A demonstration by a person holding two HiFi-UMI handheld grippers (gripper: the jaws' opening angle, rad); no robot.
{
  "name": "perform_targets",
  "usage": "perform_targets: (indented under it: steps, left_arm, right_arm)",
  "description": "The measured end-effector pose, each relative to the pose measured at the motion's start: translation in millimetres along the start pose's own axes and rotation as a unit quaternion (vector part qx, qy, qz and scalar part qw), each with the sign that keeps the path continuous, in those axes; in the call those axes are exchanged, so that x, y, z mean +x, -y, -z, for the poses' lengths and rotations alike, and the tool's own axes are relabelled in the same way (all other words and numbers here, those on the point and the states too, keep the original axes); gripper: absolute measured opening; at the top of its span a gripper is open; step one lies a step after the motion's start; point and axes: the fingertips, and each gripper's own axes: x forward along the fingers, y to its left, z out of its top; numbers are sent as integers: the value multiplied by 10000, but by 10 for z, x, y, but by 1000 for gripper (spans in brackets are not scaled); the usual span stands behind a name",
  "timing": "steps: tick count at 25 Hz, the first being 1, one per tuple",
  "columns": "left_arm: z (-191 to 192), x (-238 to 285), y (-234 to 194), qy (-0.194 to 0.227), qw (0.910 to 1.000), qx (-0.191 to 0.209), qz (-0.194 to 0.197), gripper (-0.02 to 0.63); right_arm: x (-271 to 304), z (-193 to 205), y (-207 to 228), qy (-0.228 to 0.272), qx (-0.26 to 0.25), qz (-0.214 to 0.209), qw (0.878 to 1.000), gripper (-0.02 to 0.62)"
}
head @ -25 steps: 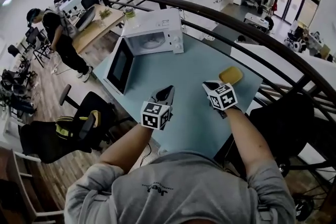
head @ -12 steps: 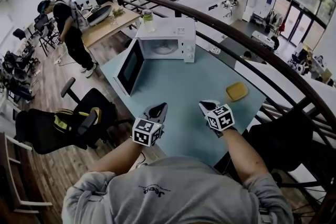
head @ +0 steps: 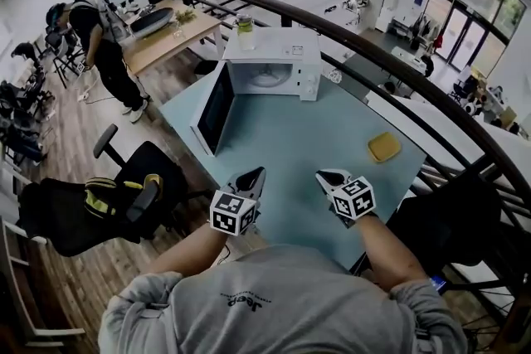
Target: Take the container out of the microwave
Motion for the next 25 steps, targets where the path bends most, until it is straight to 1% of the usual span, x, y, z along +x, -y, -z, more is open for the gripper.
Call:
perform_targets:
  steps: [5,9,15,19,25]
  left_arm:
    - [30,-218,-185,51,10000,-5,57,6]
    - [52,-421,-380,114,9999,-44,-63,6]
    - [41,-684,-521,261,9994,-142,-198,6]
    - [77,-836,-563,283,9991,-183,-266,6]
    - [119,-989,-629,326,9983,-263,-402,6]
  right_arm:
    - [59,-166,-164,172,92,55,9998,18]
    - [94,-249,-304,291,137,42,9995,17]
    - [87,-222,-454,381,318,-3,9988,17]
    - [68,-189,-502,408,377,-30,9985,17]
    - [86,-234,-570,431,350,-56,9984,16]
